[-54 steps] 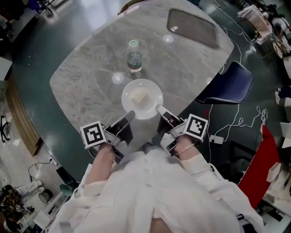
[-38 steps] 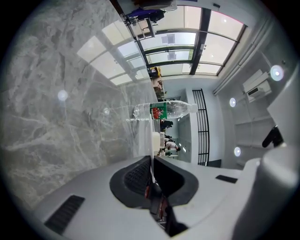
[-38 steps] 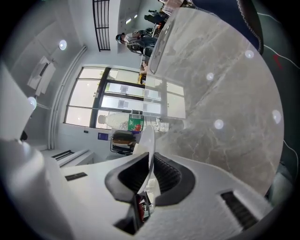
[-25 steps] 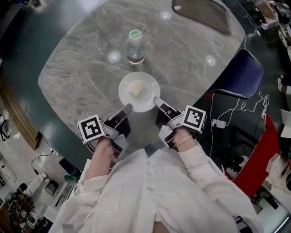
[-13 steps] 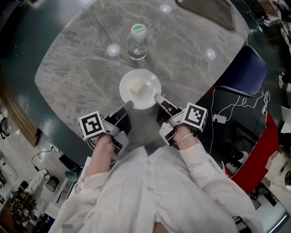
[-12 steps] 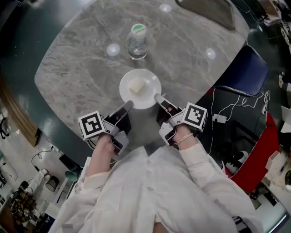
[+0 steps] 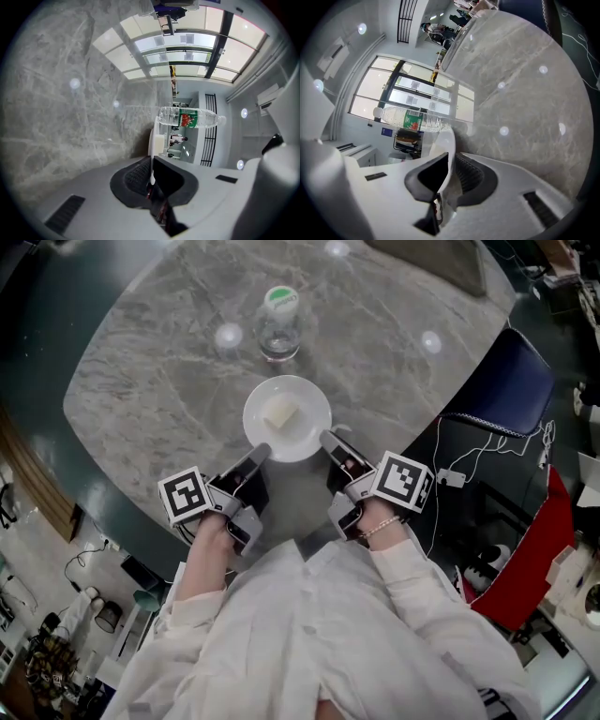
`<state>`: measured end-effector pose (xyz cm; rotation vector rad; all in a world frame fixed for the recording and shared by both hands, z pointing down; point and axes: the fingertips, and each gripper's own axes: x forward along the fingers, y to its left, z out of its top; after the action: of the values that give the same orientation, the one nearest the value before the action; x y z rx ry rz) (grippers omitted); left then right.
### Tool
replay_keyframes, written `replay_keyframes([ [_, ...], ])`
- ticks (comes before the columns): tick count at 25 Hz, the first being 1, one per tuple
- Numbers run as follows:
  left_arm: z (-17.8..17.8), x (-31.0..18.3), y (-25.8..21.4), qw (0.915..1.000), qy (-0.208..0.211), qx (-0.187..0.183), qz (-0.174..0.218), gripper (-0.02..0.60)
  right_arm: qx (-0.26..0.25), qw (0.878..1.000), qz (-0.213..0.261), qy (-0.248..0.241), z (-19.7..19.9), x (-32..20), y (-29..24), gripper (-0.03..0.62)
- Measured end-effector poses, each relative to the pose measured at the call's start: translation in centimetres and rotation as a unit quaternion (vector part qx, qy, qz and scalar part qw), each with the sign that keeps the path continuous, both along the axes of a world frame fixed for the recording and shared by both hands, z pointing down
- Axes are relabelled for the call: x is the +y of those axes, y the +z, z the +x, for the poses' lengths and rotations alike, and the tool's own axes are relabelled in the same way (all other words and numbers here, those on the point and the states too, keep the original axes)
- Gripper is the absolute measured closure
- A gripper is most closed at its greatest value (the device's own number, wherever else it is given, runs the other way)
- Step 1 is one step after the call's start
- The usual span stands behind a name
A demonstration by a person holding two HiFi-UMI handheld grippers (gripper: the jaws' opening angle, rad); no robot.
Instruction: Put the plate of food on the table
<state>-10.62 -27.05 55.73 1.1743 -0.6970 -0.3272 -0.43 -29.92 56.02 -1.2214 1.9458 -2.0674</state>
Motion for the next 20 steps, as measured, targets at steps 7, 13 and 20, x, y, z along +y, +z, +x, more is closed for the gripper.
replay_keyframes([
  [7,-0.5,-0.4,0.4,1.0000,-0.008,0.001,0.000,0.555,0.004,1.000,-0.014,0.014,1.0,-0.2,0.3,0.579],
  [13,-0.4,-0.9,-0.1,0.9996,-0.025,0.012,0.001,0.555,-0.019,1.000,-0.008,0.001,0.0,-0.2,0.1,0.579],
  [20,-0.9,-1.1,0.0,0.9994,-0.026,-0.023,-0.006,0.554,-0.011,1.000,-0.022,0.004,0.0,0.0,0.5,0.579],
])
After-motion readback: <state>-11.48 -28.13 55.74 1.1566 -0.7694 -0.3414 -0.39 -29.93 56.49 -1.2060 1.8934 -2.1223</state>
